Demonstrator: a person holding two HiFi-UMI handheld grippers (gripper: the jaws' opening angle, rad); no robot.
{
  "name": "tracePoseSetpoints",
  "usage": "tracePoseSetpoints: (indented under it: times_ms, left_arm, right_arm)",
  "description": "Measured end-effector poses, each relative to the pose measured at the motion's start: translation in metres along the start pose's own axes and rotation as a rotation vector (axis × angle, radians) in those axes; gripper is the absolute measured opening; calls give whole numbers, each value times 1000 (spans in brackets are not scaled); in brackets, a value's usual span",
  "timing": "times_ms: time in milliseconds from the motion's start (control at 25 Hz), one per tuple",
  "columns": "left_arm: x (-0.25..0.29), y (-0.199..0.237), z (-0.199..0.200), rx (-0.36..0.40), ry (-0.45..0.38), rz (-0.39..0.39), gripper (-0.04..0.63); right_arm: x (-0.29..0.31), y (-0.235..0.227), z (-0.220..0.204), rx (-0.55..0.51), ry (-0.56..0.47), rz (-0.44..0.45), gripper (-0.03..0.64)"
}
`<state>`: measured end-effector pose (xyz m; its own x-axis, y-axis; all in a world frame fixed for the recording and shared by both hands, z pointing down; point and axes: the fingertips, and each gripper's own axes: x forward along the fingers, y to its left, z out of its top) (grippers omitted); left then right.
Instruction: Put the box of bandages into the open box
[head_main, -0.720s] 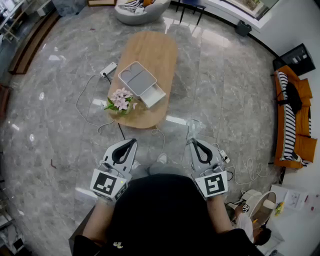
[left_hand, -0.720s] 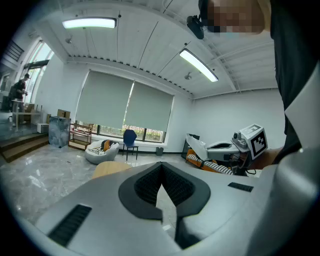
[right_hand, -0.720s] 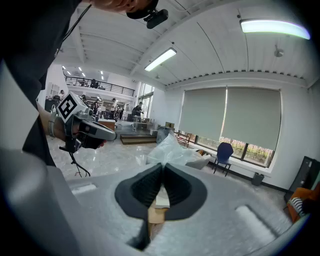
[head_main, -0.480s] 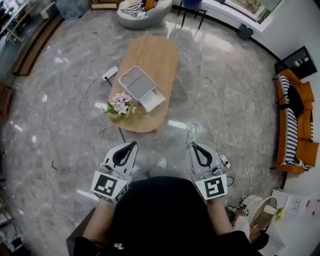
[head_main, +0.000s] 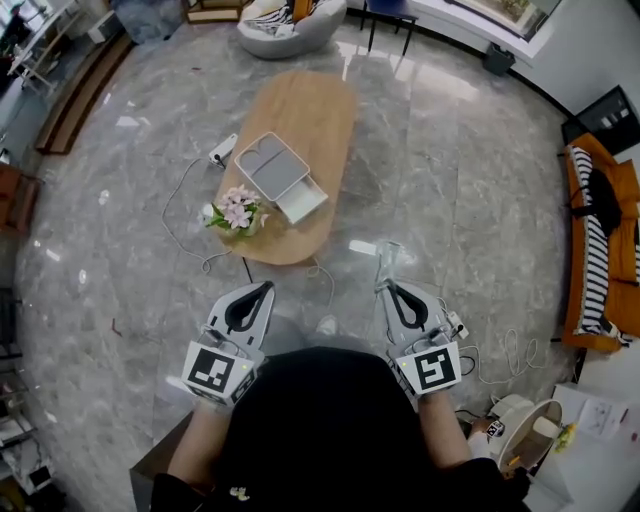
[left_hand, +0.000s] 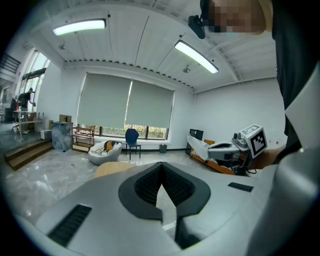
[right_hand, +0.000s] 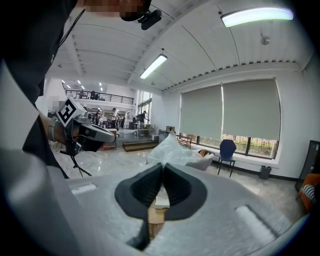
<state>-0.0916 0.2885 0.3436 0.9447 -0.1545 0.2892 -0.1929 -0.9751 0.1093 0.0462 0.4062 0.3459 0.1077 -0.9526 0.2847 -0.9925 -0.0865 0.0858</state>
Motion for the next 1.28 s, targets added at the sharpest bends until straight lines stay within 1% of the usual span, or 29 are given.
tracePoseSetpoints:
  times_ms: [120, 280, 400, 840, 1000, 1280]
  left_arm:
    - [7, 0, -5, -19, 15, 1, 12]
    - [19, 8, -8, -24, 26, -18, 12]
    - [31, 24, -10, -33, 32, -27, 12]
    - [76, 134, 3, -89, 32, -68, 12]
    - [85, 173, 7, -86, 40, -86, 12]
    - [93, 242, 10, -113, 42, -99, 12]
  right_arm:
    - [3, -6, -5, 11, 3, 4, -2]
    - [17, -10, -5, -39, 22, 0, -2]
    - [34, -15, -4, -47, 40, -5, -3]
    - [150, -22, 14, -31, 116, -1, -2]
    - [196, -21, 23, -17, 135, -8, -2]
    - [269, -16, 31, -19, 167, -19, -3]
